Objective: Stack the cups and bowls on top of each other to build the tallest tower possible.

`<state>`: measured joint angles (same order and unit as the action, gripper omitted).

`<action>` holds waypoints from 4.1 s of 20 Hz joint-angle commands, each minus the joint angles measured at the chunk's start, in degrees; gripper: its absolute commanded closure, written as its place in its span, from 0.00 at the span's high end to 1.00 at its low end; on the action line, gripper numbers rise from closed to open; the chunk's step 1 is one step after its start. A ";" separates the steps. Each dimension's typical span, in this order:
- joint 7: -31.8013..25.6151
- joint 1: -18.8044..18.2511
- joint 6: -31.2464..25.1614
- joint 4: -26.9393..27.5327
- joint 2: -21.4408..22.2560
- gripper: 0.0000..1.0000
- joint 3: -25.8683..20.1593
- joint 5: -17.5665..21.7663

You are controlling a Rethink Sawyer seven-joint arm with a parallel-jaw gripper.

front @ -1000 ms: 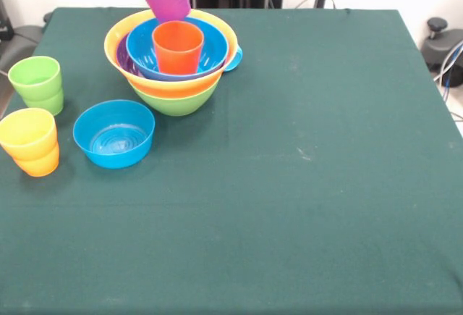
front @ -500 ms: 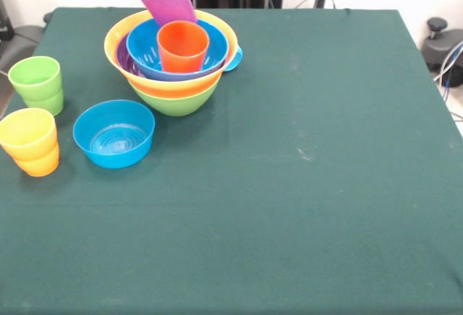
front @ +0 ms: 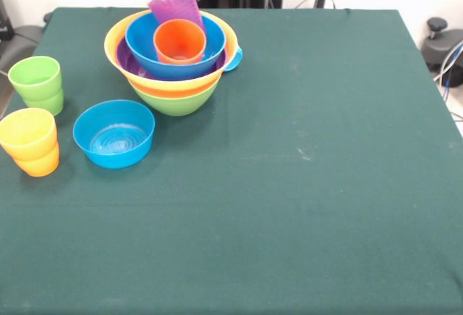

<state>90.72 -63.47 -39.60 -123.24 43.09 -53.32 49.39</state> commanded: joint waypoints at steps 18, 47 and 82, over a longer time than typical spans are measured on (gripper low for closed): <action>-8.47 -1.05 -6.63 -0.65 5.47 0.00 -2.01 -9.42; -9.92 -0.30 -16.96 2.71 11.14 0.00 -7.42 -20.03; -9.02 2.21 -14.75 10.40 0.04 0.00 -3.65 -15.87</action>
<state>90.72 -63.24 -52.17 -116.21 46.69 -59.69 29.98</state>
